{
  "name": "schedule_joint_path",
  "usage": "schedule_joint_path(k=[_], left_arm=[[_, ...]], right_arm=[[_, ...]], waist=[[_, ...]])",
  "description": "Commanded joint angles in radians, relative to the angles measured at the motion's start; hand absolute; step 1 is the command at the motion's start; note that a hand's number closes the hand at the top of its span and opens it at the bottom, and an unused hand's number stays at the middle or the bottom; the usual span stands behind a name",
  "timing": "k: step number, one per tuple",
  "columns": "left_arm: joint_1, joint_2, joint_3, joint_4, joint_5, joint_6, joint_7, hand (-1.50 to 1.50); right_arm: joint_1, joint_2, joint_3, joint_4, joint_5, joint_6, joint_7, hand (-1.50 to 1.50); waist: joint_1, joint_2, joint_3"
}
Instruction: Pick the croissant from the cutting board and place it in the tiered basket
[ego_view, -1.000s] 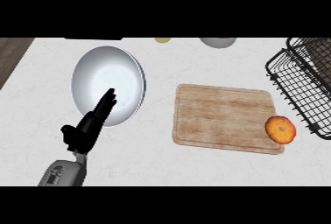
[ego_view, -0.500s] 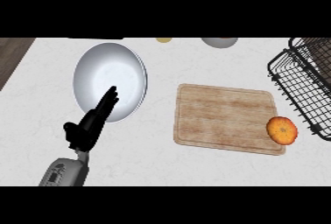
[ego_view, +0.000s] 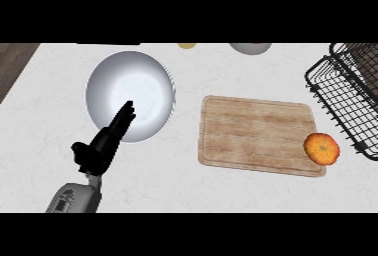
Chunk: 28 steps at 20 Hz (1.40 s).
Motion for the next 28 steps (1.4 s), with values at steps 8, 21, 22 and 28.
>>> schedule_joint_path(k=[8,21,22,28], left_arm=[[0.006,-0.023,0.006,-0.024,-0.018,0.031,0.02,0.0],[0.058,0.015,0.051,-0.006,-0.001,0.013,0.003,0.0],[0.063,0.016,0.047,-0.055,0.005,0.012,0.037,0.0],[0.151,0.034,0.06,-0.098,0.012,0.011,0.017,0.0]], right_arm=[[-0.02,-0.02,-0.078,-0.01,-0.063,-0.192,-0.046,-1.5],[0.257,-0.156,-0.114,-0.279,-0.026,-0.523,-0.066,-1.5],[0.303,-0.188,-0.136,-0.322,-0.059,-0.462,-0.069,-1.5],[0.577,-0.216,-0.266,-0.542,-0.176,-0.341,-0.052,-1.5]], waist=[[-0.019,-0.008,-0.001],[-0.094,-0.032,-0.003],[-0.09,-0.032,-0.002],[-0.132,-0.047,-0.002]])
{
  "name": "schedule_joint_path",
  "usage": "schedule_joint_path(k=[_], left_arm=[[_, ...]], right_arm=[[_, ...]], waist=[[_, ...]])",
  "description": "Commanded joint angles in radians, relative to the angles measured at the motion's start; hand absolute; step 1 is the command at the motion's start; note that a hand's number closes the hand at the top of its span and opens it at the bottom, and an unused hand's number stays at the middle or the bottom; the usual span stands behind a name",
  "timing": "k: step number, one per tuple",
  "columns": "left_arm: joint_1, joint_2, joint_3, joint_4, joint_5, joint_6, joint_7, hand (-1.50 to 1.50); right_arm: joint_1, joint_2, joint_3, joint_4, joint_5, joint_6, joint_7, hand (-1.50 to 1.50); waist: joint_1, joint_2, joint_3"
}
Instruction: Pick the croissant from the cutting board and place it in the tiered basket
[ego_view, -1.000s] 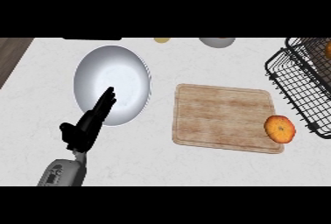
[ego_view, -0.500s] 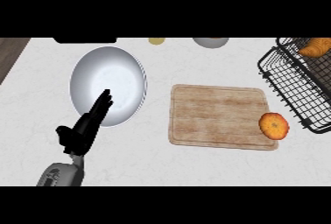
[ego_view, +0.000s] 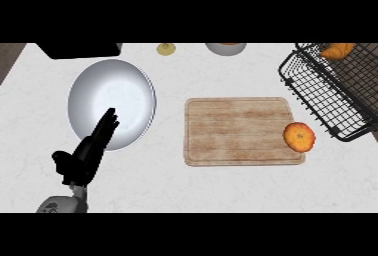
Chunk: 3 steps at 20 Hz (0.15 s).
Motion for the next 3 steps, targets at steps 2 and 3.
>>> schedule_joint_path(k=[2,3], left_arm=[[0.04,0.008,0.022,-0.02,0.008,0.011,0.0,0.0],[0.003,0.009,0.025,-0.015,0.001,0.02,0.015,0.0]], right_arm=[[0.241,0.007,-0.113,-0.205,-0.111,0.117,0.0,-1.5],[0.292,0.005,-0.127,-0.249,-0.125,0.158,0.005,-1.5]], waist=[[-0.047,-0.009,0.0],[-0.045,-0.004,0.0]])
